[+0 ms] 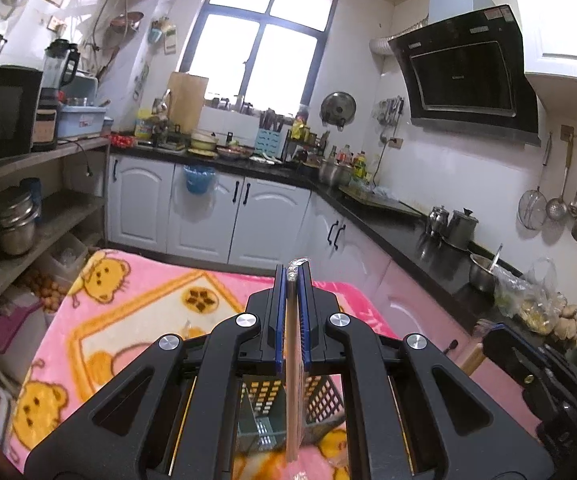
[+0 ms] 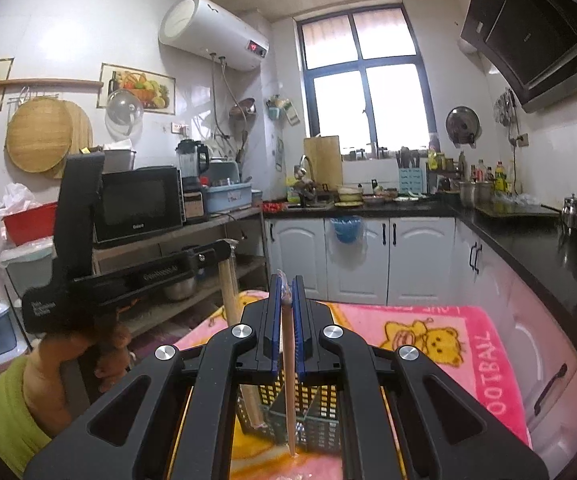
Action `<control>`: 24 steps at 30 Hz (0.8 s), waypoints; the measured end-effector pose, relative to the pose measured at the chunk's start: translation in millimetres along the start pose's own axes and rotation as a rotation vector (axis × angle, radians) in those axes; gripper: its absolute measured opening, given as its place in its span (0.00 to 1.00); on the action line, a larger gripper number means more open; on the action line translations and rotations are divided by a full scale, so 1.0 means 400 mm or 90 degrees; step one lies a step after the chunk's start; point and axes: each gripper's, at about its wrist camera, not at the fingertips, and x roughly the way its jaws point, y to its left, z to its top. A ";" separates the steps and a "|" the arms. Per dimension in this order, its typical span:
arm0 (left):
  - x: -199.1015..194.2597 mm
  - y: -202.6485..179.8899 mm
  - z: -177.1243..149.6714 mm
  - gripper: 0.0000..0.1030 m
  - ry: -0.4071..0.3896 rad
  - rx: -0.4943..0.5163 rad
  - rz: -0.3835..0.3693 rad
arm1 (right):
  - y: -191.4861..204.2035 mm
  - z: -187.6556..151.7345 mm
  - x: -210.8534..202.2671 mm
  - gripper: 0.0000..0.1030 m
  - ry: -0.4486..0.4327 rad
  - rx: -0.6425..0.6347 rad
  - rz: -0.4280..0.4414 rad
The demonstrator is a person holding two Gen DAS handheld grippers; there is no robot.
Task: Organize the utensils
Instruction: 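Lift both chopsticks upright and carry them above the green basket, then lower both chopsticks into the basket and open both grippers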
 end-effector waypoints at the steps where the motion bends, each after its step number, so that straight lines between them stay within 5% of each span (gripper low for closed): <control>1: 0.003 -0.001 0.003 0.03 -0.002 0.000 0.002 | 0.000 0.006 0.002 0.06 -0.002 -0.001 0.000; 24: 0.126 -0.011 0.007 0.03 -0.031 0.031 0.043 | -0.055 0.109 0.053 0.06 -0.041 -0.004 -0.023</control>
